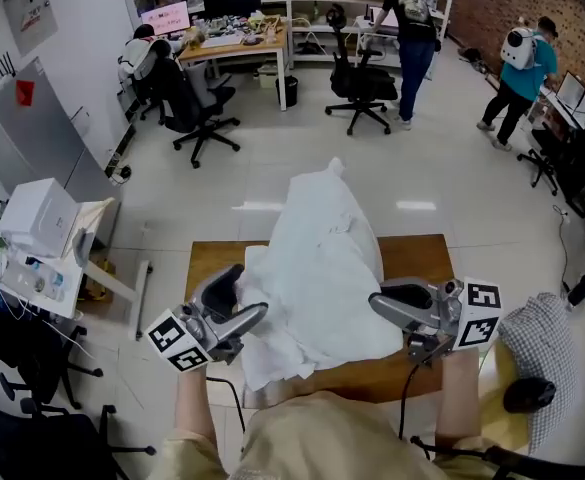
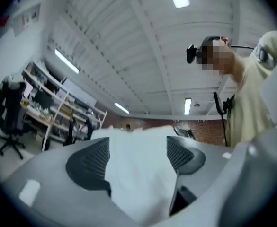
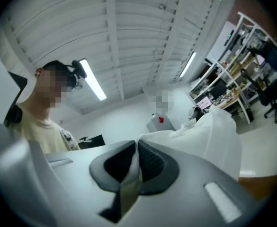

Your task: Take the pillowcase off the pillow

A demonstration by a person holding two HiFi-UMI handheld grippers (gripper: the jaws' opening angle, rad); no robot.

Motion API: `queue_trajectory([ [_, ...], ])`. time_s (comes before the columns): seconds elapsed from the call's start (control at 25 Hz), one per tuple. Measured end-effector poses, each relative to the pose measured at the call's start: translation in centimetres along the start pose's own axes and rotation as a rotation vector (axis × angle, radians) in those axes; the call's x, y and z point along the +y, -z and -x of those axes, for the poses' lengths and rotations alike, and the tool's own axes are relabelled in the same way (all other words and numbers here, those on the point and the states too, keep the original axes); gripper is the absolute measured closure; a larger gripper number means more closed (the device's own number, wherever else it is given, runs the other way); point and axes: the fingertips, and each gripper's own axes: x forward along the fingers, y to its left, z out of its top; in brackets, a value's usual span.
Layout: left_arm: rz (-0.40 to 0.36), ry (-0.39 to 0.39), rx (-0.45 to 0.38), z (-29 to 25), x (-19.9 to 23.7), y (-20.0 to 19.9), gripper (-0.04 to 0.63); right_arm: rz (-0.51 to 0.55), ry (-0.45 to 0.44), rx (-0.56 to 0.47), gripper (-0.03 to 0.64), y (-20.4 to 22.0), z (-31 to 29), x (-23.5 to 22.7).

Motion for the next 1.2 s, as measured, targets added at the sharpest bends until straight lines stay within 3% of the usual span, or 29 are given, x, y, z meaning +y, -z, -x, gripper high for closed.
queue_trajectory([
  [0.08, -0.078, 0.009, -0.041, -4.1, 1.1, -5.2, 0.237, 0.063, -0.077, 0.066, 0.603, 0.7, -0.6, 2.1],
  [0.16, -0.119, 0.027, 0.033, -9.2, 2.8, -6.2, 0.266, 0.113, -0.136, 0.115, 0.603, 1.5, -1.2, 4.0],
  [0.24, -0.132, 0.008, 0.195, -12.7, 6.2, -3.3, 0.38, 0.151, -0.172, 0.154, 0.603, 2.5, -2.1, 5.3],
  [0.32, -0.108, 0.013, 0.352, -14.5, 8.9, 1.0, 0.395, 0.186, -0.195, 0.193, 0.601, 4.0, -3.2, 6.4],
  [0.36, -0.082, 0.027, 0.392, -15.0, 9.7, 2.4, 0.434, 0.203, -0.204, 0.212, 0.603, 4.7, -3.8, 6.8],
  [0.4, -0.05, 0.045, 0.409, -15.4, 10.1, 3.2, 0.487, 0.22, -0.212, 0.231, 0.603, 5.3, -4.3, 7.3],
  [0.44, -0.027, 0.06, 0.416, -15.7, 10.2, 3.5, 0.595, 0.237, -0.22, 0.25, 0.602, 5.8, -4.7, 7.8],
  [0.56, -0.073, 0.069, 0.439, -17.1, 10.3, 4.1, 0.595, 0.289, -0.251, 0.299, 0.602, 6.5, -5.1, 9.5],
  [0.6, -0.053, 0.088, 0.419, -17.5, 10.2, 3.9, 0.595, 0.293, -0.256, 0.308, 0.601, 6.5, -5.3, 10.0],
  [0.64, 0.019, 0.128, 0.374, -17.9, 9.9, 3.2, 0.595, 0.28, -0.252, 0.31, 0.601, 6.4, -5.6, 10.3],
  [0.68, 0.131, 0.184, 0.32, -18.1, 9.4, 2.4, 0.586, 0.266, -0.245, 0.311, 0.601, 6.4, -5.8, 10.5],
  [0.76, 0.315, 0.275, 0.27, -18.4, 7.8, 1.1, 0.167, 0.244, -0.225, 0.313, 0.601, 6.2, -6.1, 10.7],
  [0.8, 0.32, 0.294, 0.292, -18.7, 7.1, 1.2, 0.162, 0.199, -0.199, 0.302, 0.601, 5.8, -6.5, 11.0],
  [0.92, 0.186, 0.318, 0.478, -20.4, 5.0, 3.7, 0.171, 0.139, -0.162, 0.292, 0.601, 5.0, -7.1, 11.8],
  [0.96, 0.151, 0.326, 0.555, -20.9, 4.2, 4.8, 0.204, 0.141, -0.162, 0.295, 0.601, 5.0, -7.2, 11.8],
  [1.0, 0.122, 0.334, 0.635, -21.2, 3.5, 5.8, 0.281, 0.142, -0.16, 0.297, 0.601, 5.0, -7.2, 11.7],
  [1.08, 0.069, 0.323, 0.761, -21.4, 2.9, 7.0, 0.544, 0.145, -0.146, 0.295, 0.601, 4.9, -7.6, 11.4],
  [1.12, 0.044, 0.288, 0.794, -21.5, 3.3, 7.2, 0.581, 0.15, -0.135, 0.294, 0.601, 4.7, -7.7, 11.3],
  [1.2, 0.0, 0.164, 0.822, -21.9, 5.6, 7.7, 0.583, 0.164, -0.118, 0.291, 0.601, 4.5, -7.7, 11.4],
])
